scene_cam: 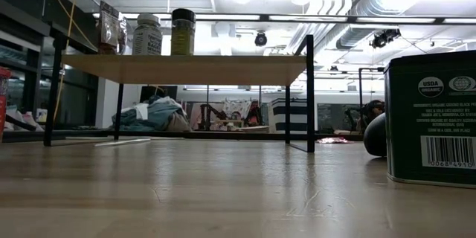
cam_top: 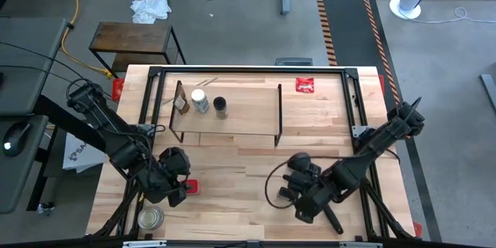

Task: Shelf spices
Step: Put the black seasoning can on the shelf

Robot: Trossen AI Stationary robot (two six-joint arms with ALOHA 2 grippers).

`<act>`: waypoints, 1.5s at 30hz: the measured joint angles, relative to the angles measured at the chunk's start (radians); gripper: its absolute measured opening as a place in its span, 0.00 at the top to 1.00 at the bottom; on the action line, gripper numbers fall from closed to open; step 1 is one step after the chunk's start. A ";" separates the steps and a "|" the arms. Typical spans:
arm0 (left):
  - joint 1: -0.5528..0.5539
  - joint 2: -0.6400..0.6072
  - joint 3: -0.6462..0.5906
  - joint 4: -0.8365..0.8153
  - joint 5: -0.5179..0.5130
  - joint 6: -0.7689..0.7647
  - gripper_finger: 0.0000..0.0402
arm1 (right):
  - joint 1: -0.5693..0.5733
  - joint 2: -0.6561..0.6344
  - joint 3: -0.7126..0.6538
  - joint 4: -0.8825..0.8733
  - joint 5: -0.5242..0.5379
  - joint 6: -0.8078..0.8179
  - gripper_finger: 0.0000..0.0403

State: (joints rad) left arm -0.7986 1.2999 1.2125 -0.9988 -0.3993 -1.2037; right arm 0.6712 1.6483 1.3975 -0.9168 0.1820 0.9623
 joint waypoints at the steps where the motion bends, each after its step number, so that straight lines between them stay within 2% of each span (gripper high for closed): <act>1: 0.000 0.001 0.000 0.000 -0.003 0.000 0.39 | 0.003 0.008 0.000 0.005 0.012 0.014 0.33; 5: 0.007 0.004 0.000 0.000 -0.005 0.001 0.39 | 0.001 0.045 0.000 0.043 0.017 0.056 0.33; 23: 0.038 0.062 0.000 0.001 -0.003 0.011 0.39 | 0.001 0.198 0.000 0.006 0.060 -0.017 0.33; 37: 0.081 0.064 0.000 0.009 0.001 0.019 0.39 | -0.022 0.219 -0.007 -0.007 0.098 0.028 0.33; 45: 0.141 0.063 0.000 0.009 0.067 0.033 0.39 | -0.067 0.219 -0.089 0.074 -0.031 0.051 0.34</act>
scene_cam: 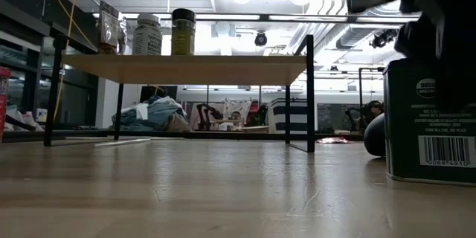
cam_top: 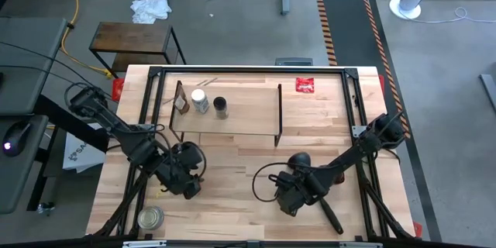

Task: Shelf spices
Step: Put the black seasoning can on the shelf

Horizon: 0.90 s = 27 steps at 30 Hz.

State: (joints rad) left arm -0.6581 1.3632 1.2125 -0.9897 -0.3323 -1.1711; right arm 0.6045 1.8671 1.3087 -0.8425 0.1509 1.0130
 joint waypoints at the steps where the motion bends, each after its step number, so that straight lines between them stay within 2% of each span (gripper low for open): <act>1: 0.009 0.000 0.000 0.000 0.007 0.004 0.39 | -0.003 0.000 -0.004 -0.002 -0.003 0.000 0.34; 3: 0.027 0.000 0.000 0.000 0.010 0.014 0.39 | -0.009 0.000 -0.006 0.003 -0.005 0.000 0.38; 5: 0.053 0.000 0.003 -0.002 0.009 0.026 0.39 | -0.014 0.000 -0.008 0.008 -0.017 0.000 0.47; 8: 0.117 -0.003 0.032 -0.023 -0.022 0.031 0.39 | -0.016 -0.001 -0.008 0.012 -0.041 0.002 0.70; 9: 0.142 -0.006 0.051 -0.046 -0.050 0.037 0.39 | -0.016 -0.002 -0.008 0.013 -0.050 0.003 0.74; 13: 0.252 -0.023 0.156 -0.131 -0.190 0.134 0.39 | -0.014 -0.011 -0.008 0.016 -0.075 0.014 0.74; 15: 0.315 -0.032 0.206 -0.150 -0.205 0.212 0.39 | -0.011 -0.015 -0.008 0.013 -0.083 0.026 0.74; 19: 0.447 -0.035 0.293 -0.222 -0.095 0.430 0.42 | 0.000 -0.026 -0.008 0.016 -0.076 0.038 0.74; 23: 0.539 -0.035 0.335 -0.242 0.020 0.762 0.51 | 0.015 -0.028 -0.008 0.032 -0.056 0.056 0.74; 27: 0.599 -0.035 0.348 -0.248 0.040 1.045 0.59 | 0.021 -0.028 -0.008 0.054 -0.056 0.064 0.74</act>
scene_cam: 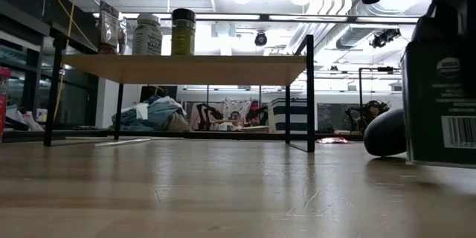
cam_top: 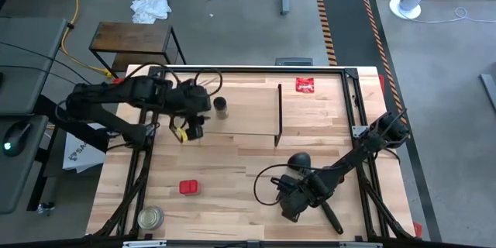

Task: Shelf spices
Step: Put the black seasoning can on the shelf

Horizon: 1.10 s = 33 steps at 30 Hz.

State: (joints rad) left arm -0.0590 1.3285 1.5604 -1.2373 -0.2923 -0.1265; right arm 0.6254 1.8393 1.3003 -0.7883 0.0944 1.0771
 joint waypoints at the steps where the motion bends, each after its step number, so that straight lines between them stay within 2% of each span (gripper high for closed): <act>1: 0.015 0.000 0.000 -0.001 -0.002 0.050 0.61 | 0.000 0.000 0.000 0.003 0.000 0.005 0.74; 6: 0.091 0.025 0.000 -0.044 0.000 0.211 0.72 | -0.001 0.000 0.000 0.009 0.001 0.024 0.74; 10: 0.135 0.077 0.000 -0.099 0.000 0.255 0.92 | -0.001 0.000 0.000 0.019 0.001 0.044 0.74; 12: 0.152 0.105 0.000 -0.101 -0.002 0.265 0.98 | -0.001 0.000 0.000 0.028 0.002 0.045 0.74; 23: 0.164 0.200 0.000 -0.071 -0.049 0.434 1.00 | -0.001 0.000 0.001 0.056 0.023 0.115 0.74; 29: 0.193 0.250 0.000 -0.037 -0.054 0.448 1.00 | -0.001 0.000 0.001 0.069 0.028 0.138 0.74; 33: 0.197 0.262 0.000 -0.007 -0.022 0.454 1.00 | -0.001 0.000 0.001 0.078 0.028 0.146 0.74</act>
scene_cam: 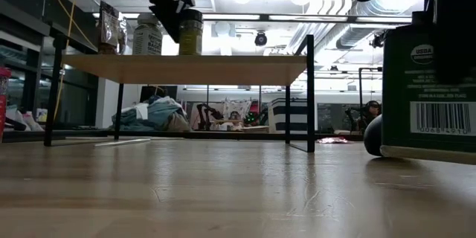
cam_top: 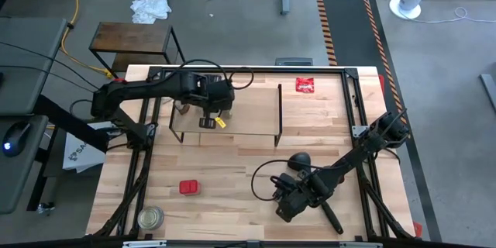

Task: Shelf spices
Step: Put the black seasoning can on the shelf

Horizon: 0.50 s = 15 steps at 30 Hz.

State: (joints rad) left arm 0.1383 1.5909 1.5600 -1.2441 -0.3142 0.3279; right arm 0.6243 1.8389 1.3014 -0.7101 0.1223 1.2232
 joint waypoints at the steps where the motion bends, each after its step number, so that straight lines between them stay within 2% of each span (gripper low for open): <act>1: 0.000 0.000 -0.001 0.013 0.013 0.000 1.00 | 0.000 0.000 0.000 0.003 0.000 0.000 0.74; 5: -0.002 0.000 -0.001 0.088 0.042 -0.006 1.00 | 0.000 0.000 0.000 0.002 0.006 0.000 0.74; 15: -0.006 0.017 -0.001 0.152 0.098 -0.048 1.00 | 0.000 0.000 0.000 0.003 0.015 -0.017 0.74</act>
State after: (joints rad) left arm 0.1327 1.6075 1.5593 -1.0922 -0.2166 0.2797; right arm 0.6247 1.8389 1.3018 -0.7073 0.1375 1.2064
